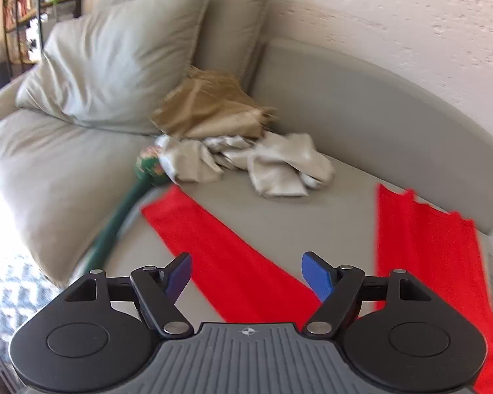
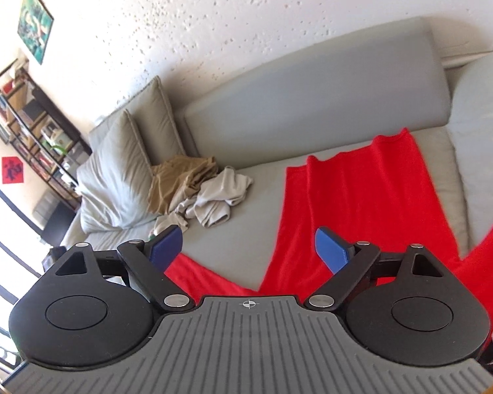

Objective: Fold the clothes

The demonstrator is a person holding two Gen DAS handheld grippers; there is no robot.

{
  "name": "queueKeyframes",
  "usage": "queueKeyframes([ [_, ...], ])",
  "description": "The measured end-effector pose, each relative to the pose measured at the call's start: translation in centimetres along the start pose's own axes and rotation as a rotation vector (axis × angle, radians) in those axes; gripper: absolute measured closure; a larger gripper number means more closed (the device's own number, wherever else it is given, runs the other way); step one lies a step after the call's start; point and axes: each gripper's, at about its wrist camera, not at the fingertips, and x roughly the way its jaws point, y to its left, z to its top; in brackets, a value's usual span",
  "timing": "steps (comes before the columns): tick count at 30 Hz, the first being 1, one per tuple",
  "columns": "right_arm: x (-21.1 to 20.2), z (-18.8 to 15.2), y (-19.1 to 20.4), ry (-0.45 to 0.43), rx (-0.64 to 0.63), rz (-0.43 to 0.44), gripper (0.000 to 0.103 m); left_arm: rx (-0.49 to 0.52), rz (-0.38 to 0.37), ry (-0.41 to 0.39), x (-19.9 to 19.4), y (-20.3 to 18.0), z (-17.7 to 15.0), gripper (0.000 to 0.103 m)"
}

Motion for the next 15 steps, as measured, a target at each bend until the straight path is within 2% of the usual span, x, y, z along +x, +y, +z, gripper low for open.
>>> queueKeyframes([
  [3,-4.1,-1.9,-3.8,0.008,0.064,-0.027,0.009,-0.017,-0.121,0.071,-2.5,-3.8,-6.3,0.03],
  [5,-5.6,-3.7,-6.6,0.02,0.144,-0.037,0.008,-0.057,-0.154,0.116,-2.5,-5.7,-10.3,0.033],
  [6,-5.9,-4.8,-8.2,0.027,0.192,-0.044,0.008,-0.1,-0.148,0.139,-2.0,-6.4,-12.2,0.038],
  [7,-5.8,-6.0,-9.7,0.041,0.238,-0.054,0.008,-0.15,-0.137,0.163,-1.2,-6.9,-14.0,0.047],
  [9,-4.8,-8.7,-12.6,0.094,0.322,-0.077,0.017,-0.239,-0.116,0.211,0.5,-7.6,-16.8,0.054],
  [10,-4.0,-10.1,-14.0,0.12,0.359,-0.086,0.027,-0.269,-0.104,0.22,1.2,-8.0,-17.8,0.054],
  [11,-3.3,-11.4,-15.1,0.144,0.39,-0.095,0.032,-0.27,-0.083,0.204,1.6,-8.4,-18.4,0.054],
  [13,-1.7,-13.7,-16.6,0.18,0.423,-0.105,0.037,-0.238,-0.048,0.138,1.7,-9.3,-18.8,0.05],
  [15,-0.2,-15.4,-17.7,0.201,0.436,-0.131,0.037,-0.236,-0.039,0.12,2.0,-9.9,-18.7,0.044],
])
